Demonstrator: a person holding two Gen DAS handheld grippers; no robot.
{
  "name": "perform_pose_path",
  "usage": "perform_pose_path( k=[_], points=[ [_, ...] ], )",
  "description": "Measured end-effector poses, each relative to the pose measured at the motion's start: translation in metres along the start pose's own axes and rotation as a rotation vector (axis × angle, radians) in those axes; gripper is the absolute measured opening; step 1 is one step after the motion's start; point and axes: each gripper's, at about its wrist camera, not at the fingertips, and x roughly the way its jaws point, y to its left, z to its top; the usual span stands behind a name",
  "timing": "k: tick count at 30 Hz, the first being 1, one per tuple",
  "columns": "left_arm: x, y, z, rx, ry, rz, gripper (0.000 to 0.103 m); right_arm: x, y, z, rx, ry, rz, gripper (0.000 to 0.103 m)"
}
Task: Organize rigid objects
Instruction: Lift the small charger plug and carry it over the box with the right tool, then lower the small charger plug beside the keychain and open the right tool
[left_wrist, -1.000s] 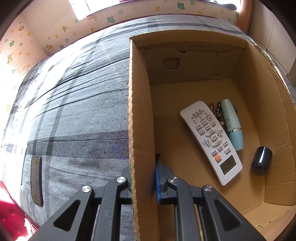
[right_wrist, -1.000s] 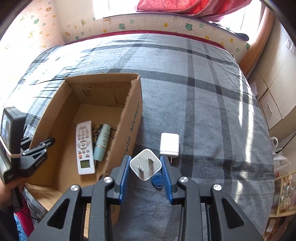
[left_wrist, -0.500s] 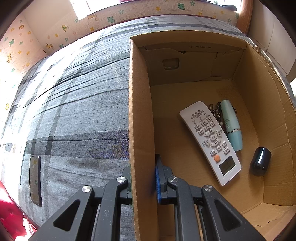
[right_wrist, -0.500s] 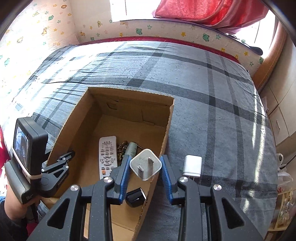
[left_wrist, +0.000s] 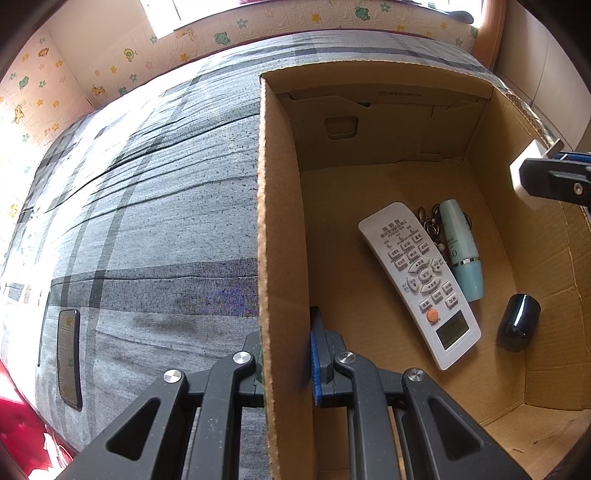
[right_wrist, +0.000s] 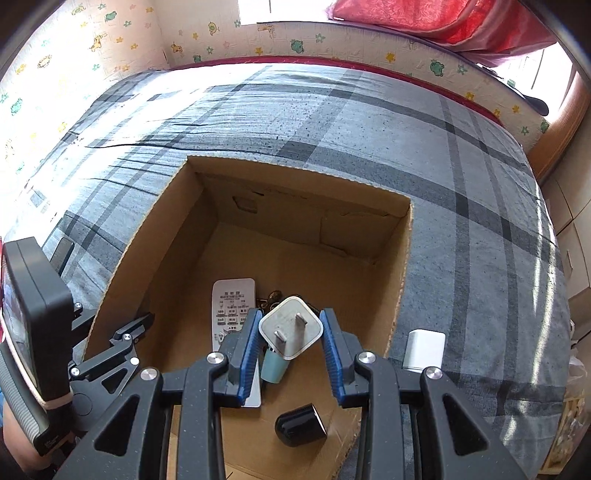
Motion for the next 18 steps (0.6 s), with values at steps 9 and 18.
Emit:
perform_pose_path(
  k=[9, 18],
  points=[
    [0.000, 0.001, -0.002, 0.000, -0.003, 0.000, 0.014, 0.036, 0.007, 0.002, -0.002, 0.060, -0.017, 0.035],
    [-0.001, 0.002, -0.003, -0.005, -0.008, -0.007, 0.014, 0.056, 0.016, 0.005, -0.022, 0.088, -0.041, 0.035]
  ],
)
